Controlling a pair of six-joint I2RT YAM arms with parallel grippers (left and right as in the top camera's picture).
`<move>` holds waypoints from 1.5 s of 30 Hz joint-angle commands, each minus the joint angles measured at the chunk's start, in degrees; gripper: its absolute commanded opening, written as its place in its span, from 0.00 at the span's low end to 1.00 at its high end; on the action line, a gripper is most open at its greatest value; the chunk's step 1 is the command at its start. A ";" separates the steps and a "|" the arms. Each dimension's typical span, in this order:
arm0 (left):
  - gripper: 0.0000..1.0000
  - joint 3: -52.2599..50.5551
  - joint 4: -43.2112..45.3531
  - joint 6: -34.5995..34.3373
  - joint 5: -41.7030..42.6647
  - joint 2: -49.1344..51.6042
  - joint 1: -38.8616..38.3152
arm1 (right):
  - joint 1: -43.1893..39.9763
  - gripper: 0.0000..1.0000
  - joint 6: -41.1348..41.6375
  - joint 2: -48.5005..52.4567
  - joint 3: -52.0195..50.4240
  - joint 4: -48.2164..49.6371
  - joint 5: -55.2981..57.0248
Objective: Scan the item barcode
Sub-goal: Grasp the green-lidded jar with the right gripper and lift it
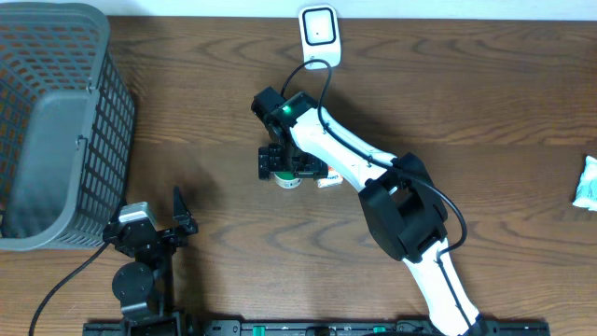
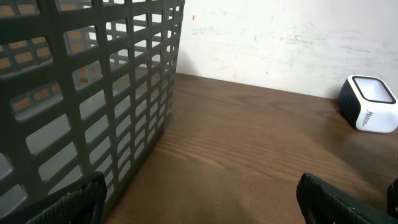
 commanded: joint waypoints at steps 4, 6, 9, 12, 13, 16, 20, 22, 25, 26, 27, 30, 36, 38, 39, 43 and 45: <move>0.98 -1.09 -1.64 0.33 0.31 -0.35 -0.24 | 0.50 0.85 1.40 0.33 -1.62 -0.11 0.31; 0.98 -1.09 -1.66 0.33 0.31 -0.35 -0.24 | 0.55 0.79 1.79 0.33 -1.62 -0.11 0.31; 0.98 -1.09 -1.66 0.33 0.31 -0.35 -0.24 | 0.63 0.70 1.77 0.33 -1.60 -0.11 0.33; 0.98 -1.09 -1.66 0.33 0.31 -0.35 -0.24 | 0.35 0.68 1.75 0.28 -1.51 -0.39 0.31; 0.98 -1.09 -1.66 0.33 0.31 -0.35 -0.24 | 0.24 0.68 1.77 0.28 -1.36 -0.66 0.31; 0.98 -1.09 -1.64 0.33 0.33 -0.35 -0.24 | -0.13 0.69 1.68 0.28 -0.74 -1.38 0.35; 0.98 -1.09 -1.66 0.33 0.31 -0.35 -0.24 | -0.35 0.71 -5.40 0.28 -0.72 -0.26 0.81; 0.98 -1.09 -1.66 0.33 0.33 -0.35 -0.24 | -0.35 0.67 -10.80 0.28 -0.72 -0.26 3.56; 0.98 -1.09 -1.66 0.33 0.33 -0.35 -0.24 | -0.13 0.65 -18.25 0.28 -0.72 -0.85 6.88; 0.98 -1.09 -1.66 0.33 0.33 -0.35 -0.24 | -0.13 0.65 -20.41 0.28 -0.72 -1.05 7.04; 0.98 -1.09 -1.66 0.33 0.33 -0.35 -0.24 | -0.13 0.65 -21.84 0.28 -0.72 -1.20 7.10; 0.98 -1.09 -1.66 0.33 0.33 -0.35 -0.24 | -0.13 0.73 -22.93 0.17 -0.66 -1.75 7.19; 0.98 -1.09 -1.66 0.33 0.31 -0.35 -0.24 | -0.13 0.99 -18.47 0.07 1.44 -4.68 5.60; 0.98 -1.09 -1.64 0.33 0.31 -0.35 -0.24 | -0.22 0.99 -16.57 0.07 2.21 -4.79 2.05; 0.98 -1.09 -1.66 0.33 0.33 -0.35 -0.24 | -0.26 0.99 -15.52 0.07 2.32 -4.72 0.92; 0.98 -1.09 -1.66 0.33 0.33 -0.35 -0.24 | -0.52 0.99 -13.49 0.07 2.32 -4.02 -0.13; 0.98 -1.09 -1.66 0.33 0.31 -0.35 -0.24 | -0.63 0.99 -13.57 0.07 2.32 -3.96 -0.13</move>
